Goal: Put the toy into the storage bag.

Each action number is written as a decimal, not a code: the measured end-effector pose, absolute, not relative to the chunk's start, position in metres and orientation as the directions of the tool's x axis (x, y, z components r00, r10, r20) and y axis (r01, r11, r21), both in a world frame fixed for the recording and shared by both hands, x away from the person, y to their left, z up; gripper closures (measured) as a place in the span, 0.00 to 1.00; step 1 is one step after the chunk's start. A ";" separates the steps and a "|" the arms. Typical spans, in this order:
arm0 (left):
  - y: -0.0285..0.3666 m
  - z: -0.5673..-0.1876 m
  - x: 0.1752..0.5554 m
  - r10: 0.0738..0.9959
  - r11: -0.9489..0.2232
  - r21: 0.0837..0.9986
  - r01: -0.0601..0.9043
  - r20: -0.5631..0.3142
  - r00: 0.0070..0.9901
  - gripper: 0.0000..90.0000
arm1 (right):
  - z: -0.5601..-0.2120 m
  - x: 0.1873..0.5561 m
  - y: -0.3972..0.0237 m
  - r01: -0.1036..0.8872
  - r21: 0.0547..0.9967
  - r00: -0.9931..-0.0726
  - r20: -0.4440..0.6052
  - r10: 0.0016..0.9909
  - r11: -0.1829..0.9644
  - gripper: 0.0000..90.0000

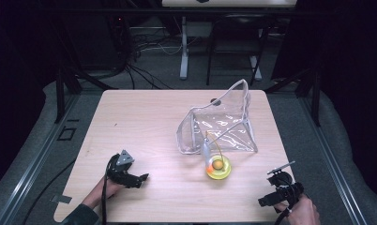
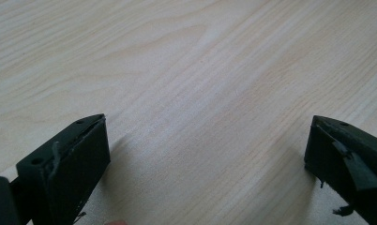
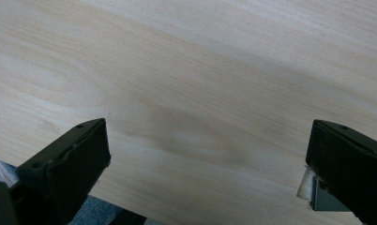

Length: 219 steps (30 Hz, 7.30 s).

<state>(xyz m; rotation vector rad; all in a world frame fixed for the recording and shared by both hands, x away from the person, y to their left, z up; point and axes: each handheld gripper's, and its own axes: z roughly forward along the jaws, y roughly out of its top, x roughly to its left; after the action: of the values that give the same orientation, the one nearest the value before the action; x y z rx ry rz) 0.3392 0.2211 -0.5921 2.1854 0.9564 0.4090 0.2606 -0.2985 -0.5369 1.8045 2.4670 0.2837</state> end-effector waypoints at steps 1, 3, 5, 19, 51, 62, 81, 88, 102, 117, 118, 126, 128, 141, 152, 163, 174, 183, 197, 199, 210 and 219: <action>0.221 -0.592 0.339 0.735 -0.480 0.713 0.511 0.008 0.678 0.00 | -0.537 0.261 -0.298 0.936 0.181 -0.316 0.053 0.947 0.302 0.00; 0.221 -0.592 0.339 0.734 -0.481 0.713 0.511 0.009 0.679 0.00 | -0.537 0.260 -0.298 0.936 0.178 -0.317 0.048 0.947 0.304 0.00; 0.221 -0.592 0.339 0.736 -0.478 0.713 0.513 0.006 0.677 0.00 | -0.537 0.260 -0.297 0.935 0.175 -0.322 0.057 0.945 0.308 0.00; 0.221 -0.592 0.340 0.731 -0.480 0.715 0.509 0.005 0.682 0.00 | -0.534 0.264 -0.291 0.927 0.157 -0.354 0.059 0.933 0.342 0.00; 0.220 -0.592 0.340 0.733 -0.478 0.714 0.511 0.004 0.680 0.00 | -0.472 0.286 -0.221 0.818 0.179 -0.557 0.008 0.831 0.547 0.00; 0.220 -0.592 0.340 0.733 -0.478 0.714 0.511 0.004 0.680 0.00 | -0.462 0.301 -0.195 0.781 0.168 -0.611 0.005 0.792 0.601 0.00; 0.220 -0.592 0.340 0.730 -0.481 0.714 0.508 0.006 0.683 0.00 | -0.443 0.331 -0.165 0.738 0.188 -0.660 0.006 0.751 0.648 0.00; 0.220 -0.592 0.340 0.730 -0.481 0.714 0.508 0.006 0.683 0.00 | -0.432 0.339 -0.156 0.718 0.202 -0.678 -0.016 0.735 0.666 0.09; 0.221 -0.592 0.340 0.729 -0.482 0.714 0.508 0.006 0.684 0.00 | -0.407 0.351 -0.134 0.654 0.187 -0.735 -0.071 0.674 0.733 0.55; 0.220 -0.592 0.340 0.730 -0.481 0.714 0.508 0.005 0.684 0.00 | -0.398 0.359 -0.125 0.636 0.108 -0.761 -0.074 0.644 0.764 0.97; 0.220 -0.592 0.340 0.729 -0.482 0.714 0.508 0.005 0.684 0.00 | -0.397 0.360 -0.125 0.635 0.100 -0.763 -0.076 0.642 0.766 0.97; 0.220 -0.592 0.340 0.730 -0.481 0.714 0.508 0.005 0.684 0.00 | -0.390 0.366 -0.130 0.645 0.083 -0.756 -0.076 0.650 0.760 0.97; 0.220 -0.592 0.340 0.729 -0.482 0.714 0.508 0.005 0.684 0.00 | -0.386 0.367 -0.132 0.651 0.082 -0.751 -0.074 0.656 0.755 0.97; 0.220 -0.592 0.340 0.728 -0.482 0.714 0.507 0.005 0.685 0.00 | -0.365 0.368 -0.143 0.671 0.065 -0.734 -0.084 0.674 0.738 0.97; 0.220 -0.592 0.340 0.728 -0.482 0.714 0.507 0.005 0.685 0.00 | -0.347 0.369 -0.164 0.699 0.080 -0.705 -0.095 0.703 0.711 0.97; 0.221 -0.591 0.340 0.724 -0.487 0.709 0.510 0.001 0.689 0.00 | -0.334 0.368 -0.183 0.732 0.087 -0.667 -0.107 0.737 0.676 0.97; 0.221 -0.591 0.340 0.724 -0.487 0.709 0.510 0.002 0.690 0.00 | -0.320 0.368 -0.194 0.747 0.093 -0.650 -0.111 0.752 0.659 0.97; 0.221 -0.591 0.340 0.724 -0.487 0.709 0.510 0.001 0.689 0.00 | -0.303 0.369 -0.196 0.748 0.092 -0.646 -0.123 0.753 0.657 0.97; 0.221 -0.591 0.340 0.724 -0.487 0.709 0.510 0.001 0.690 0.00 | -0.286 0.370 -0.197 0.757 0.101 -0.634 -0.127 0.763 0.646 0.97; 0.221 -0.591 0.340 0.724 -0.487 0.709 0.510 0.001 0.689 0.00 | -0.284 0.370 -0.198 0.758 0.108 -0.632 -0.124 0.765 0.643 0.97; 0.221 -0.591 0.340 0.725 -0.487 0.709 0.510 0.001 0.689 0.00 | -0.267 0.370 -0.197 0.753 0.114 -0.635 -0.135 0.761 0.648 0.97; 0.221 -0.591 0.340 0.725 -0.486 0.709 0.511 0.001 0.689 0.00 | -0.255 0.372 -0.195 0.752 0.128 -0.633 -0.136 0.762 0.647 0.97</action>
<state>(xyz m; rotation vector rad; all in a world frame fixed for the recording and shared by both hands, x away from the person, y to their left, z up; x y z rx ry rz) 0.3403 0.2209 -0.5914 2.1954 0.9416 0.3933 0.3723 -0.1950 -0.2550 1.2471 2.6866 0.0879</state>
